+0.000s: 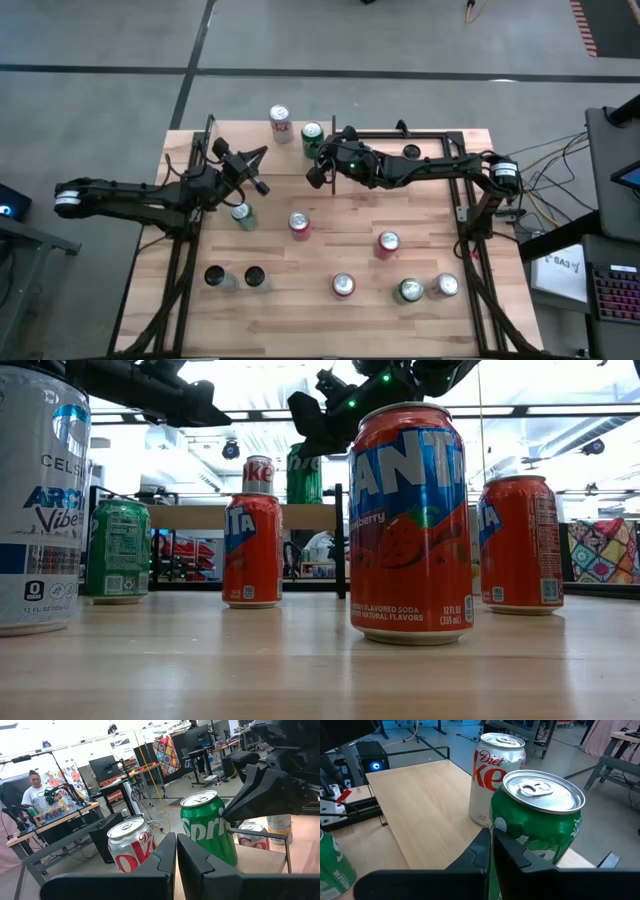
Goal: Place canned beverage on shelf
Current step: Put the middle green soda can on the shelf
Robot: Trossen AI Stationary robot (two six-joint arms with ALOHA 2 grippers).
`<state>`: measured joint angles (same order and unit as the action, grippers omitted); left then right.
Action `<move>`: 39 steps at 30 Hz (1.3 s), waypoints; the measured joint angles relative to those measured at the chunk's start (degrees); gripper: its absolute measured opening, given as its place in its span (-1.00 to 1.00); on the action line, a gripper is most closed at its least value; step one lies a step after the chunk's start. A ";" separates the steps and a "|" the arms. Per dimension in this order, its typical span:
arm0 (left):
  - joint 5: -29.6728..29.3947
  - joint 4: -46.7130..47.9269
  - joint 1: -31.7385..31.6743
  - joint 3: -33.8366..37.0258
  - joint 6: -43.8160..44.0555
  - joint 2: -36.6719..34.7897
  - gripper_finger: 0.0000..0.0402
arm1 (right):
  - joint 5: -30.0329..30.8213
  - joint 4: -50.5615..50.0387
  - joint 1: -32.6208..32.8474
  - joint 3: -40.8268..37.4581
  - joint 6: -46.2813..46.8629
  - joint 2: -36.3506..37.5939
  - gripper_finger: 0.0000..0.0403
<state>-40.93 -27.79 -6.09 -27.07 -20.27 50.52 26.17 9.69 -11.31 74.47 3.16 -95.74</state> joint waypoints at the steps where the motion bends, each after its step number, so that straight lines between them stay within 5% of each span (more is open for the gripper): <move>1: 0.00 0.00 0.00 0.00 0.00 0.00 -1.00 | 0.00 0.00 0.00 -0.01 0.01 0.00 -0.96; 39: 0.00 0.74 0.00 0.05 0.24 0.01 -1.00 | -2.51 2.82 0.15 0.05 1.08 -3.63 -0.96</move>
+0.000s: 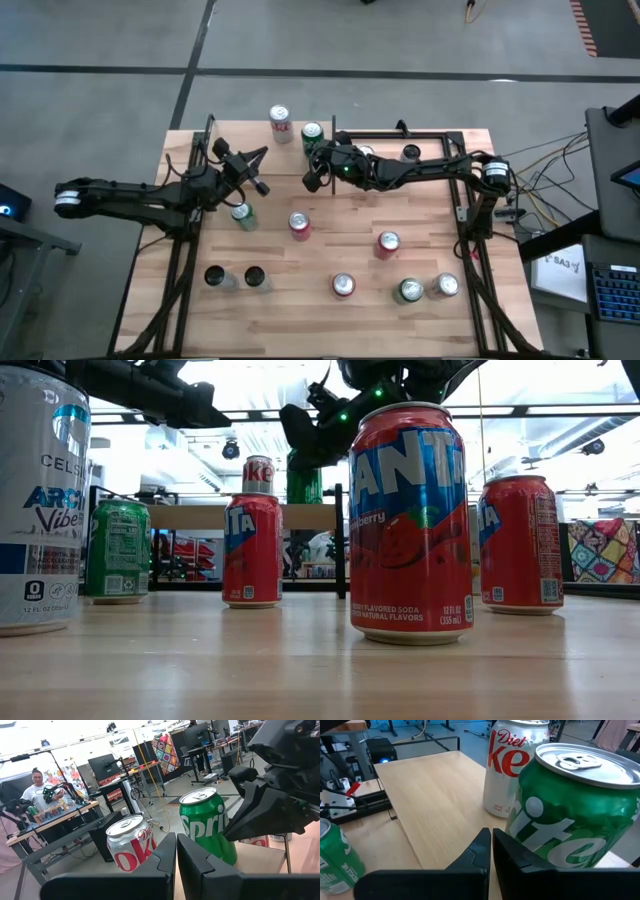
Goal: Place canned beverage on shelf
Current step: Put the middle green soda can on the shelf
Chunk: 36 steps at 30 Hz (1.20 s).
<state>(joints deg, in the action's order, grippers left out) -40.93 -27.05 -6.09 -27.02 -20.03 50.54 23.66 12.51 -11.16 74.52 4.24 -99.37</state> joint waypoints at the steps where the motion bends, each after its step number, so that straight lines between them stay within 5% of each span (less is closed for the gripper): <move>1: 0.00 0.04 0.00 0.07 0.00 0.01 -1.00 | 0.31 0.02 0.00 0.00 -0.19 0.00 -0.96; 36: 0.00 0.07 0.00 0.17 0.74 0.01 -1.00 | 2.44 0.24 -2.41 -0.02 -1.20 -0.02 -0.96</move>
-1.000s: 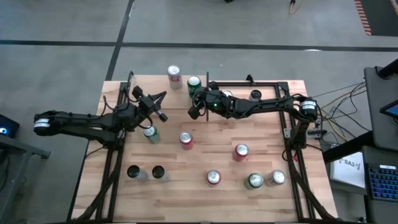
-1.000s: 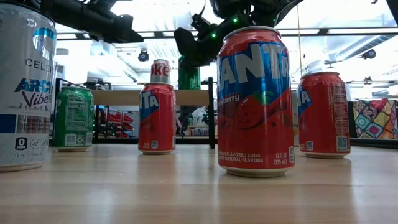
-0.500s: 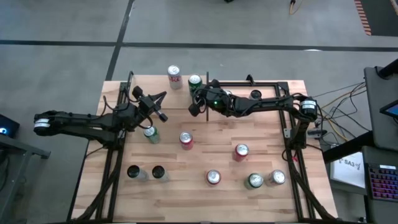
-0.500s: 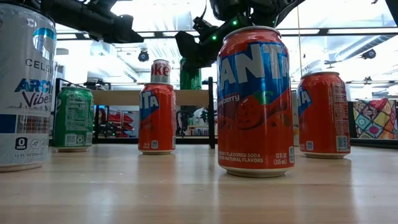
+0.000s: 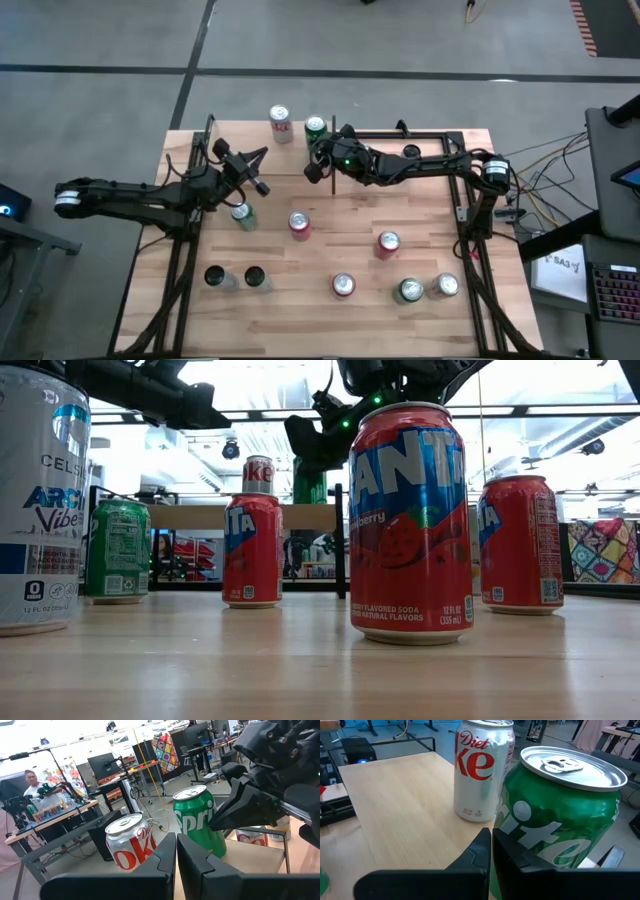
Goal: Place canned beverage on shelf
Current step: Put the middle green soda can on the shelf
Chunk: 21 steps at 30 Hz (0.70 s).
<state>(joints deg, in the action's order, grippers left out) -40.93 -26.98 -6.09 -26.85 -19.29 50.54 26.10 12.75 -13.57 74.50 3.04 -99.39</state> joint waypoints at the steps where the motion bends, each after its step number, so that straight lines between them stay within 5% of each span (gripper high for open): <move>1: 0.00 0.00 0.00 0.02 0.22 0.00 -1.00 | -0.18 -0.02 0.03 0.00 -0.10 0.06 -0.96; 21: 6.36 0.08 0.04 0.00 9.75 0.00 -1.00 | -1.04 -1.58 4.84 -0.07 -4.76 2.58 -0.96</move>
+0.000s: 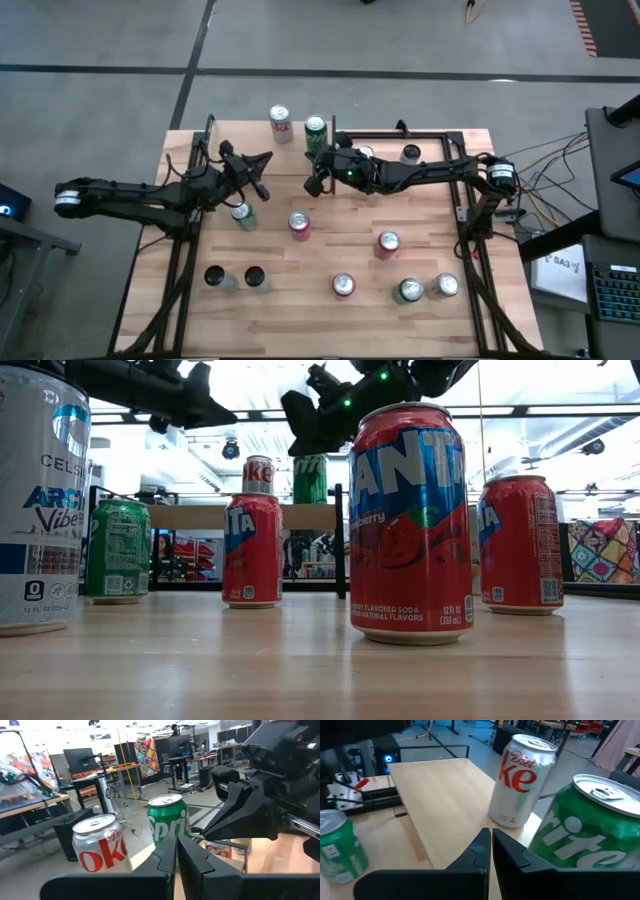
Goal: Place canned beverage on shelf
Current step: Put the middle green soda can on the shelf
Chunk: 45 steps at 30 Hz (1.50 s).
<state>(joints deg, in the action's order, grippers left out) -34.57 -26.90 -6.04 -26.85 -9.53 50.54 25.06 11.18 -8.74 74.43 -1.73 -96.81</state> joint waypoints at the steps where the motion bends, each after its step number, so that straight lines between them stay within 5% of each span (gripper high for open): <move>1: 0.22 0.08 0.00 0.00 0.62 0.00 -1.00 | 0.00 -0.98 0.15 0.00 -0.29 0.40 -0.96; 9: 0.83 0.95 0.00 0.00 3.69 0.00 -1.00 | -0.02 -9.59 -0.66 0.00 0.93 2.34 -0.96; 34: 0.79 1.86 0.00 0.00 4.76 0.00 -1.00 | -0.12 -9.67 -6.02 0.00 1.05 2.18 -0.96; 40: 0.79 2.95 0.00 0.00 5.62 0.00 -1.00 | -8.89 -8.63 -5.42 0.00 3.58 2.07 -0.96; 45: 0.77 2.95 0.00 0.00 5.61 0.00 -1.00 | -8.33 -6.79 -6.09 0.00 3.18 0.99 -0.96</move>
<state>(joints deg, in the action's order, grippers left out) -33.80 -23.94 -6.04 -26.85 -3.92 50.54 16.73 4.39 -14.83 74.43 1.45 -95.83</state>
